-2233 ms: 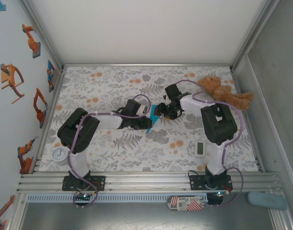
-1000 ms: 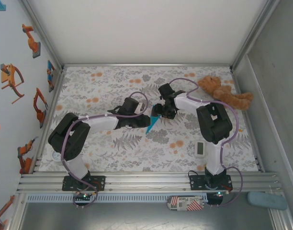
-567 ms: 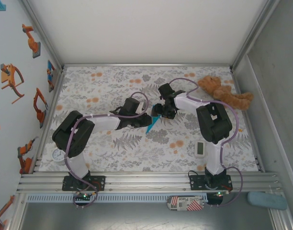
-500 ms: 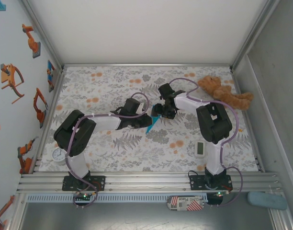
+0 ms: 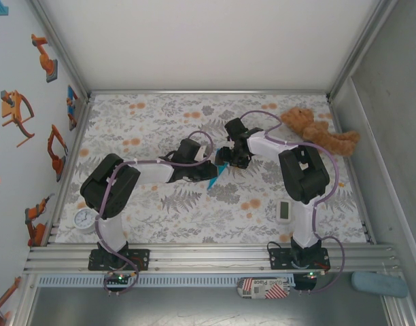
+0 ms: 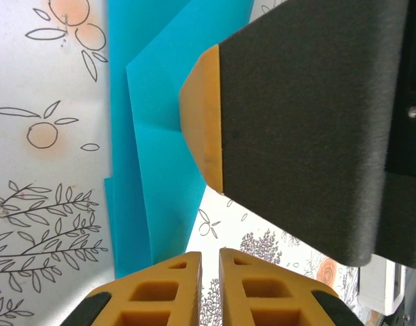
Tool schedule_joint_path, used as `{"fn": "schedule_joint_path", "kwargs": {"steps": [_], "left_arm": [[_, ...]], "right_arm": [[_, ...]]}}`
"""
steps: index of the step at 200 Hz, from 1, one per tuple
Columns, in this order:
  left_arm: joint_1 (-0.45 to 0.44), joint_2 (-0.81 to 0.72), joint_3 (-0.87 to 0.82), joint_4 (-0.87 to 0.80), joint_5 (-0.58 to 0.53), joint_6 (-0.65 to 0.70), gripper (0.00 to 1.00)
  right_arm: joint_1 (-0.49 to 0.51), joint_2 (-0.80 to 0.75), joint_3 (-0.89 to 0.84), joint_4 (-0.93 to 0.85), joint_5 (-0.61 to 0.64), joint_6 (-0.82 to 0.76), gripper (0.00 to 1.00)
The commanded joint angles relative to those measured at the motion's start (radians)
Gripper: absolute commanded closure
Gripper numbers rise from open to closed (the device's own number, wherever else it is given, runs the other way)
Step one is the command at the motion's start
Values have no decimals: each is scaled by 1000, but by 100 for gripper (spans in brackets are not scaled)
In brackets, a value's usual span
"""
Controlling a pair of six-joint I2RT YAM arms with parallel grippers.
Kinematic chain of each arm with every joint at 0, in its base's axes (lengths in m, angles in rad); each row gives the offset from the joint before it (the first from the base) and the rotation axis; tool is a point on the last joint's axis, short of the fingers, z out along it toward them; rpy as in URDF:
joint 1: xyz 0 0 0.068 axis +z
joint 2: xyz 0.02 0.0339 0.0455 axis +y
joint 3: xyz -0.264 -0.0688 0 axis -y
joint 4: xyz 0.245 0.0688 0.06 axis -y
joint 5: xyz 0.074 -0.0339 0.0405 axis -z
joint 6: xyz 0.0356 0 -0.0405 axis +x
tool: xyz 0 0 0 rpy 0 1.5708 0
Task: Fold a paper plane with a square sheet of paper (pick it up from the middle)
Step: Fold the wing for the fifth time at the center of the table.
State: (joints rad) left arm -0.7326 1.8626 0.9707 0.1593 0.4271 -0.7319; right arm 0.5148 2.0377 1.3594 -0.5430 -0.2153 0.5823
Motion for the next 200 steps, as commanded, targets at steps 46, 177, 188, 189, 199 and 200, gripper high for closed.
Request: {"fn": "schedule_joint_path", "kwargs": {"steps": [46,177,188,189,199,200], "left_arm": [[-2,33,19,-25,-7,-11,86],[-2,57,16,-41,-22,-15,88],[-2,58,15,-41,-25,-15,88],[-1,58,15,-43,-25,-15,88],[-2,58,16,-45,-27,-15,88],[-1,58,15,-44,-27,-15,88]], "right_arm": [[-3,229,-82,55,79,-23,31],[-3,250,-83,54,82,-24,31],[-2,252,-83,53,82,-25,32],[-2,252,-83,54,82,-25,32],[-3,251,-82,54,81,-24,32],[-2,251,-82,54,82,-25,32]]}}
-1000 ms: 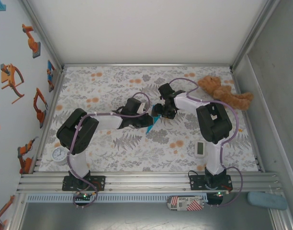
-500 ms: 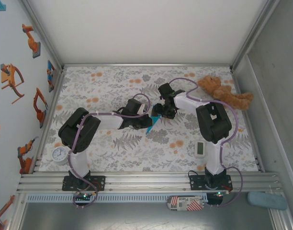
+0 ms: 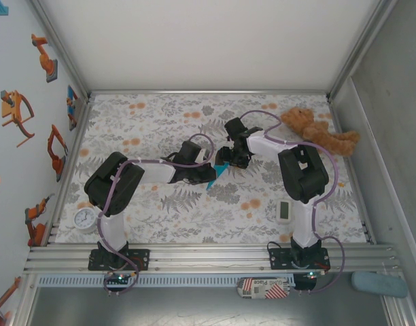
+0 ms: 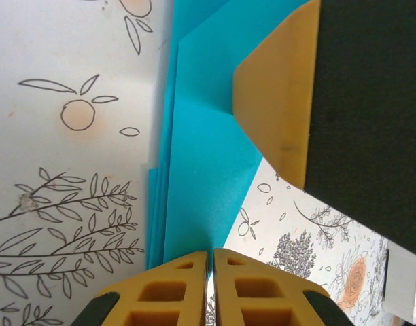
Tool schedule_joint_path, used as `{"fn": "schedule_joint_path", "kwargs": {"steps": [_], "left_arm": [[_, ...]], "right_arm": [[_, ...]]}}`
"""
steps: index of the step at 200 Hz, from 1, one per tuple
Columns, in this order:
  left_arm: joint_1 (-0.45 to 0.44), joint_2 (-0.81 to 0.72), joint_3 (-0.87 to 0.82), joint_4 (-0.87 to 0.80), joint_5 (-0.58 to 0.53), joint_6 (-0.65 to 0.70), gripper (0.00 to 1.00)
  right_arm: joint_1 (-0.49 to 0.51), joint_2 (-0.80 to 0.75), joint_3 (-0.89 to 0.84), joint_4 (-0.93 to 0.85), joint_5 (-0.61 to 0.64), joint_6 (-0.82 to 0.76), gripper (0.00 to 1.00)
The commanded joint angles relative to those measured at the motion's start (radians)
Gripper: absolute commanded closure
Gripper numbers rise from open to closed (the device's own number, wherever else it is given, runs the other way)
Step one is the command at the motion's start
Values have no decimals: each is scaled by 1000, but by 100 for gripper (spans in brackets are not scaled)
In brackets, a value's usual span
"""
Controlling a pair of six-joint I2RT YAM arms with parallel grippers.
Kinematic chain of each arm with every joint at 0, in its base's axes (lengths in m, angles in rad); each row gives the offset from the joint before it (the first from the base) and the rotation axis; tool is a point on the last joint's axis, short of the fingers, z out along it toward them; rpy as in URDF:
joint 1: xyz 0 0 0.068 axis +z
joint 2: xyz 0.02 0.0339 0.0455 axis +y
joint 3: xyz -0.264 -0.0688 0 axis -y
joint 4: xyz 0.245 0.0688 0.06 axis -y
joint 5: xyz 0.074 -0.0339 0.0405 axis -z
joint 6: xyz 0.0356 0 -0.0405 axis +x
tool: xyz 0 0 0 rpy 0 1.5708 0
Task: Fold a paper plane with a square sheet of paper (pick it up from the middle)
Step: Fold the wing for the fifth time at the center of the table.
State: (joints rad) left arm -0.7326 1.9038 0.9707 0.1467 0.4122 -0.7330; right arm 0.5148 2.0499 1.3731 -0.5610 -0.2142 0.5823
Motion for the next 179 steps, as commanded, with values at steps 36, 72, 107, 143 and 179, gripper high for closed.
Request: {"fn": "schedule_joint_path", "kwargs": {"steps": [36,72,107,143,179], "left_arm": [[0,19,14,-39,-21,-16,88],[1,23,13,-48,-28,-25,89],[5,27,13,-71,-28,-35,89],[7,37,20,-102,-27,-37,90],[9,43,22,-103,-24,-43,90]], "right_arm": [[-3,245,-97,71,81,-24,32],[-3,246,-97,70,80,-25,32],[-10,169,-83,53,36,-32,33],[-47,-33,-68,53,-53,-58,32],[-75,-217,-99,58,-113,-108,30]]}}
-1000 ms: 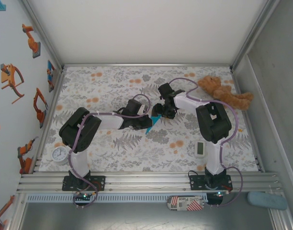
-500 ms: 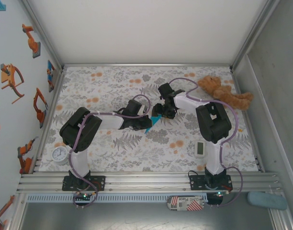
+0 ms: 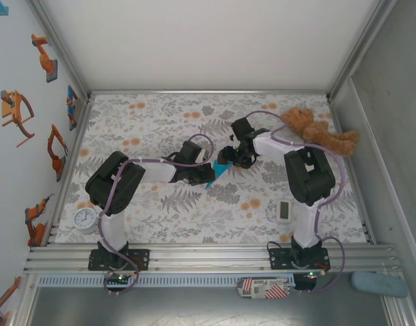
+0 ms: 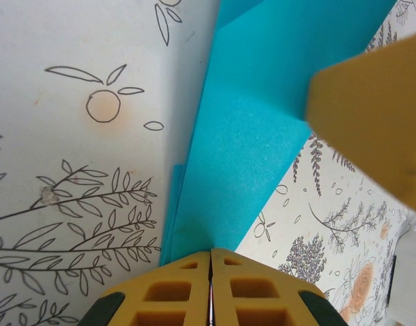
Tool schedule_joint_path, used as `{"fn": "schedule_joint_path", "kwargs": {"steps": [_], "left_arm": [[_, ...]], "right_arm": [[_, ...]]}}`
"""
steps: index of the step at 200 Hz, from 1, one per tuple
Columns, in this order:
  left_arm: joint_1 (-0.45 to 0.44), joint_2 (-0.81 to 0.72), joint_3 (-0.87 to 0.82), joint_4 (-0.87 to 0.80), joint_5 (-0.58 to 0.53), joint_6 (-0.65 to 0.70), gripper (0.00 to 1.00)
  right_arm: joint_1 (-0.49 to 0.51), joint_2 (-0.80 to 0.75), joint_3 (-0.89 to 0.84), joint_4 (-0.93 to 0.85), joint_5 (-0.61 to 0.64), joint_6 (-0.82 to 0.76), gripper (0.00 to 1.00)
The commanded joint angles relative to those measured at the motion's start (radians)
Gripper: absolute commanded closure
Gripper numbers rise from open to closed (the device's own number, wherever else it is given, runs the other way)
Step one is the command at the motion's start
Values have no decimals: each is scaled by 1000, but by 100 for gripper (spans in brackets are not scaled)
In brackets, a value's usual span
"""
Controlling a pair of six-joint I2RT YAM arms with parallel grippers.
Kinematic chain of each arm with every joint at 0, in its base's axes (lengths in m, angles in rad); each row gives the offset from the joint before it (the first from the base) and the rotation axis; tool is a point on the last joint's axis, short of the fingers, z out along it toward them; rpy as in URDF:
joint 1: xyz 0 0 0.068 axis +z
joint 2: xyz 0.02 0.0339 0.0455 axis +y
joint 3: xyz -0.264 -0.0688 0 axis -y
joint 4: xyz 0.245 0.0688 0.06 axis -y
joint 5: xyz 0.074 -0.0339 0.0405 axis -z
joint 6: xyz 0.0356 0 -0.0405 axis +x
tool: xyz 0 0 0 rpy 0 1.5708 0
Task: Fold a paper plane with a square sheet of paper (pick it up from the middle)
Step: Fold the wing for the fifth time at the center of the table.
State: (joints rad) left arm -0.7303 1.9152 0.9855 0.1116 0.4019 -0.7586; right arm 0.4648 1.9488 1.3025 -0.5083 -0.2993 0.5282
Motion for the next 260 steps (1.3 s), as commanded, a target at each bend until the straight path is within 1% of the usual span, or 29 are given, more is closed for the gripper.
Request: {"fn": "schedule_joint_path", "kwargs": {"steps": [1,24,46,68,88,106,116,132,189,218,260], "left_arm": [[7,31,8,-68,-14,-17,90],[8,34,8,-67,-13,-19,90],[8,35,8,-70,-12,-18,90],[9,30,10,-71,-11,-14,91],[8,29,12,-76,-13,-11,91],[8,31,13,-77,-12,-11,91],[8,32,15,-78,-12,-11,91],[8,31,16,-80,-11,-11,91],[9,28,21,-85,-9,-11,90],[8,25,20,-87,-9,-13,91],[8,19,18,-86,-10,-14,91]], "right_arm": [[-26,-120,-31,7,-29,-53,30],[-29,-199,-99,53,-62,-58,32],[-28,-241,-170,159,-156,-53,39],[-29,-226,-199,260,-274,-22,57],[-21,-186,-188,301,-314,2,71],[-7,-139,-159,300,-321,3,79],[0,-117,-145,293,-316,3,82],[3,-84,-125,281,-302,3,84],[7,6,-66,233,-260,-20,86],[6,19,-64,215,-206,-20,87],[6,31,-71,210,-178,-19,87]]}}
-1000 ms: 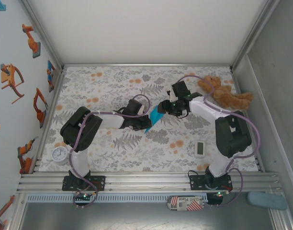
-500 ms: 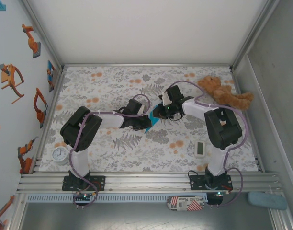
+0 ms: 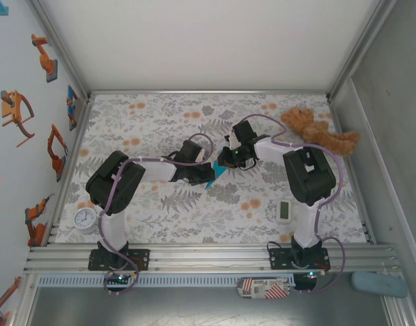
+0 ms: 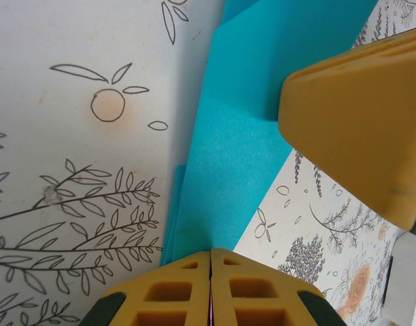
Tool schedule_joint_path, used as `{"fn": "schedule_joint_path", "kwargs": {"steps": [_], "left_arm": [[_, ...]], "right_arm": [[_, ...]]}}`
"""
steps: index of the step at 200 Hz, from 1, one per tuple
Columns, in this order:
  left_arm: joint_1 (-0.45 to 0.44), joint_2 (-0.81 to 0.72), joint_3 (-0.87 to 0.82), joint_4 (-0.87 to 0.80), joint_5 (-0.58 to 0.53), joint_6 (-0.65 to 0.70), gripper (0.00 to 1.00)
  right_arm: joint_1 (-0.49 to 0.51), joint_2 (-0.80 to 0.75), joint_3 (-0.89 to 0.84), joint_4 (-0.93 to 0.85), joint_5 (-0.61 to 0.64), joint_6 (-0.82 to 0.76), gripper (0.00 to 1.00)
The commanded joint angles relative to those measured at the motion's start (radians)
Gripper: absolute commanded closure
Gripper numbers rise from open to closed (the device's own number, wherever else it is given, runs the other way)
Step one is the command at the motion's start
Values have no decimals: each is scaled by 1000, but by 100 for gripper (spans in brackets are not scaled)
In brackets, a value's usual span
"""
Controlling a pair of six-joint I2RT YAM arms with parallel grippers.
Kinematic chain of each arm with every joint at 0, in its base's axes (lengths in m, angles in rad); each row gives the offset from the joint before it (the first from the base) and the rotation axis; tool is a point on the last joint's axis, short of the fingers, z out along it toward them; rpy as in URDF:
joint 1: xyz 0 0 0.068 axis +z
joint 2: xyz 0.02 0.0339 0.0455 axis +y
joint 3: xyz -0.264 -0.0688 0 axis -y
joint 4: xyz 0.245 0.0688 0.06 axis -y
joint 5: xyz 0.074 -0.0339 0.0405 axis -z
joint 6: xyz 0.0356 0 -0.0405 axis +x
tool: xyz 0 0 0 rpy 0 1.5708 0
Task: Fold a paper plane with a square sheet of paper (pick it up from the middle)
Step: Fold the wing for the fifth time at the center of the table.
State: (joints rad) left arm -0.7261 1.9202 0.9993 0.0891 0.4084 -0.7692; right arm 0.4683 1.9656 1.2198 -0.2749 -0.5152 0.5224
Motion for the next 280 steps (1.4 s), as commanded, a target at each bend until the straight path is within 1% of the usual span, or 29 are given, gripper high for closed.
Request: {"fn": "schedule_joint_path", "kwargs": {"steps": [1,107,178,209,248,280], "left_arm": [[5,14,4,-64,-16,-4,91],[8,-15,8,-67,-17,-8,90],[6,-112,23,-67,-20,-14,83],[-6,-111,27,-58,-9,-29,81],[-23,-89,47,-104,-40,-14,82],[-28,-73,48,-107,-33,-16,82]], "right_arm": [[2,15,11,-23,39,-13,87],[1,41,3,-44,90,-10,88],[1,57,-12,-56,129,-10,88],[1,61,-10,-61,136,-10,88],[1,69,-5,-66,139,-7,89],[1,77,-5,-75,144,-3,90]]}}
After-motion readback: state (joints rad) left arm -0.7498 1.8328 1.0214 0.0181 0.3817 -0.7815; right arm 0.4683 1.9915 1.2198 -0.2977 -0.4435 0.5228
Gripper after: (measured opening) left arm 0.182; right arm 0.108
